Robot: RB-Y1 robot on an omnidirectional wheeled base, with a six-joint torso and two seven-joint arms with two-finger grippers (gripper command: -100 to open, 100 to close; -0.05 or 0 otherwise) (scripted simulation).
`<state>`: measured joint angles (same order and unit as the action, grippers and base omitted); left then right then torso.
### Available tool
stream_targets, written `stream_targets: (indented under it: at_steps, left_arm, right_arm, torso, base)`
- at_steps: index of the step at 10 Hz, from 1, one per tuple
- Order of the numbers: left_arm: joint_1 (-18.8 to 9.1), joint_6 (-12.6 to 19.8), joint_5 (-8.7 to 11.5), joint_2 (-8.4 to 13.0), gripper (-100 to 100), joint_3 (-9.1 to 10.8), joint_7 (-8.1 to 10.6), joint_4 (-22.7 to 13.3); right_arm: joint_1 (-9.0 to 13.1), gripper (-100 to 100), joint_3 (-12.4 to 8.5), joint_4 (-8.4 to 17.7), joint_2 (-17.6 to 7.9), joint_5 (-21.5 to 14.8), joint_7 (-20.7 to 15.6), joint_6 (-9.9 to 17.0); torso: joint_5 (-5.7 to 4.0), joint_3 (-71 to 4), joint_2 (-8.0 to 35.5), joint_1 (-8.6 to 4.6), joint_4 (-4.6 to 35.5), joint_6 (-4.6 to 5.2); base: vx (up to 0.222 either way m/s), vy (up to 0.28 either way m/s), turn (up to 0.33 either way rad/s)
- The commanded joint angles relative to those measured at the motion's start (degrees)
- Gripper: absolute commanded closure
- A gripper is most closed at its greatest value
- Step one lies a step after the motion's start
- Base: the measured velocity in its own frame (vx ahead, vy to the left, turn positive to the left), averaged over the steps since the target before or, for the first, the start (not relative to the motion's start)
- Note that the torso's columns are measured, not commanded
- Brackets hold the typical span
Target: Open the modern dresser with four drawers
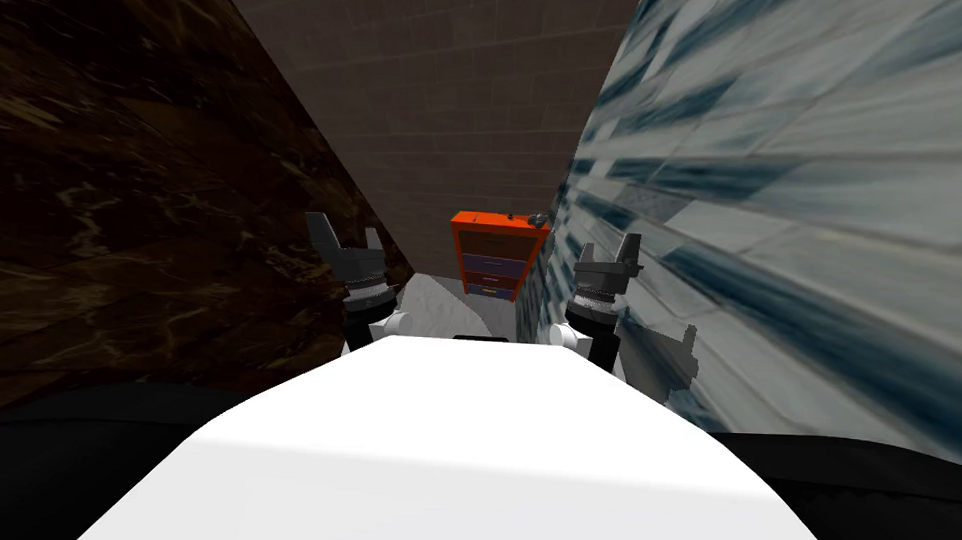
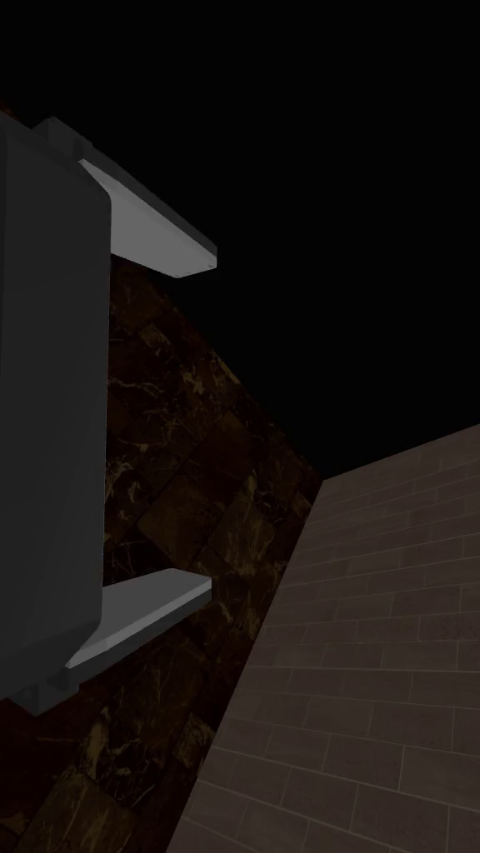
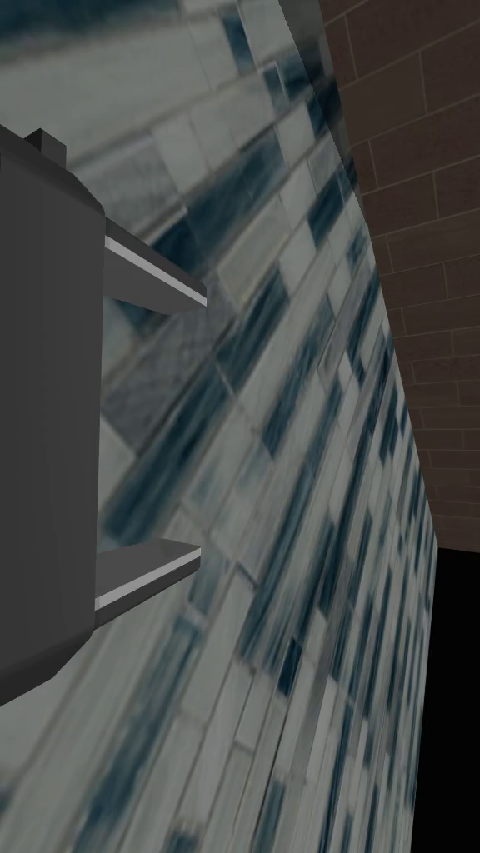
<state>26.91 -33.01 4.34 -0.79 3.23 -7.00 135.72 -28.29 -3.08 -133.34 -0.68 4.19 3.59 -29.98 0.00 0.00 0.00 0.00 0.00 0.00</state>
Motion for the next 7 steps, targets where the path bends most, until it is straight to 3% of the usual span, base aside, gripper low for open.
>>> stream_targets:
  at_steps: [1,7]
  left_arm:
    - [0.00,0.00,0.00,0.00,0,0.00,0.00,0.00]
    - [0.00,0.00,0.00,0.00,0,0.00,0.00,0.01]
  right_arm:
    - [0.00,0,0.00,0.00,0.00,0.00,0.00,0.00]
    - [0.00,0,0.00,-0.02,0.00,0.00,0.00,0.00]
  torso:
    - [0.00,-4.67,2.32,0.00,2.35,0.00]
    - [0.00,-53.81,26.93,0.00,26.91,0.00]
  base:
    - [0.000,0.000,0.000]
    - [0.000,0.000,0.000]
